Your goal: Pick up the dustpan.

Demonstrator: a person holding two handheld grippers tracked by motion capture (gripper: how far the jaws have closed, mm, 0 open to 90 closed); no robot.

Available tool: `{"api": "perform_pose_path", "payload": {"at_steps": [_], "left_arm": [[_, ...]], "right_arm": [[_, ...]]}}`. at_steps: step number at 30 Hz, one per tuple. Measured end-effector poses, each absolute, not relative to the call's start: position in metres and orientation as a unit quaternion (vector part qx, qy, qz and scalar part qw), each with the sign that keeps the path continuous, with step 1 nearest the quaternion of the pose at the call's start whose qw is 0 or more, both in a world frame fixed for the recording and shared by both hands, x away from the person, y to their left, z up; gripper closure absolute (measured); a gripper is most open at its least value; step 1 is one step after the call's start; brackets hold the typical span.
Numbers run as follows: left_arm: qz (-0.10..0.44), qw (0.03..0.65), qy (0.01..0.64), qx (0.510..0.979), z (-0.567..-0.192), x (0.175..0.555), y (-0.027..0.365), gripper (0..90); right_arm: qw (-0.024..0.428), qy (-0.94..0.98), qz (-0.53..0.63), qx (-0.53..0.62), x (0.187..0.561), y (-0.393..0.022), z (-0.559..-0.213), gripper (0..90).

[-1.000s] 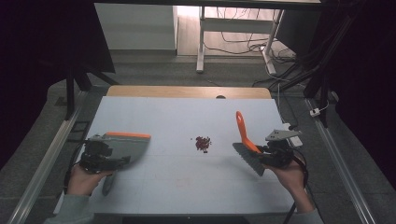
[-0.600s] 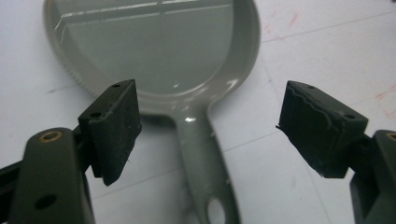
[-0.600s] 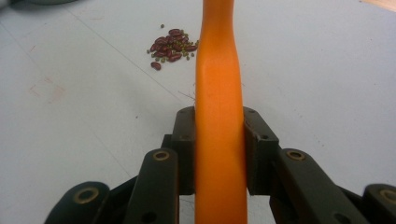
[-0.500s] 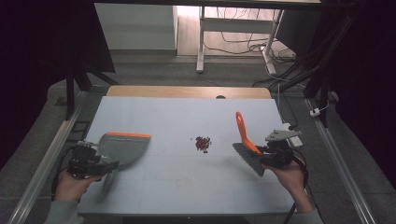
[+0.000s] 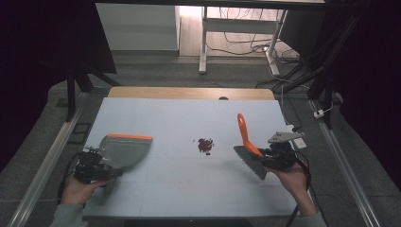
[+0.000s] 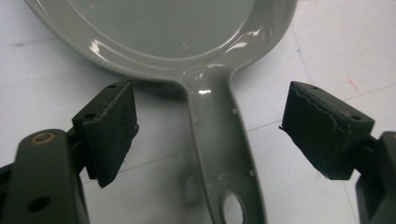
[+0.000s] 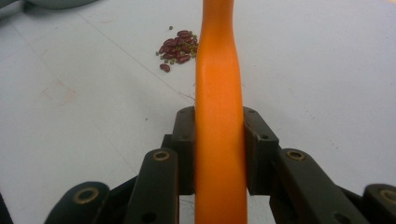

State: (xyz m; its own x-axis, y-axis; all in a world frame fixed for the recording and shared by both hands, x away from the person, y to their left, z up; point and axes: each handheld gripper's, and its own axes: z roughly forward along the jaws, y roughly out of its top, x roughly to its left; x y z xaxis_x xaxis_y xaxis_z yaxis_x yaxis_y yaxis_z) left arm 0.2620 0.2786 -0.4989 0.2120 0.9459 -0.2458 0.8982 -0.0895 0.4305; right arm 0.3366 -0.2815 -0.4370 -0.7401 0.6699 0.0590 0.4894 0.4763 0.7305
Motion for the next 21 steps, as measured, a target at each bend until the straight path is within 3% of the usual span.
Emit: {"api": "perform_pose_path", "payload": {"at_steps": [10,21], "left_arm": [[0.03,0.25,0.624,0.74,-0.512,0.268,0.273,21.2],[0.031,0.261,0.624,0.736,-0.52,0.271,0.271,35.3]], "right_arm": [[0.118,0.851,0.381,0.341,0.337,-0.282,-0.437,70.4],[0.119,0.852,0.379,0.341,0.337,-0.282,-0.438,70.4]]}}
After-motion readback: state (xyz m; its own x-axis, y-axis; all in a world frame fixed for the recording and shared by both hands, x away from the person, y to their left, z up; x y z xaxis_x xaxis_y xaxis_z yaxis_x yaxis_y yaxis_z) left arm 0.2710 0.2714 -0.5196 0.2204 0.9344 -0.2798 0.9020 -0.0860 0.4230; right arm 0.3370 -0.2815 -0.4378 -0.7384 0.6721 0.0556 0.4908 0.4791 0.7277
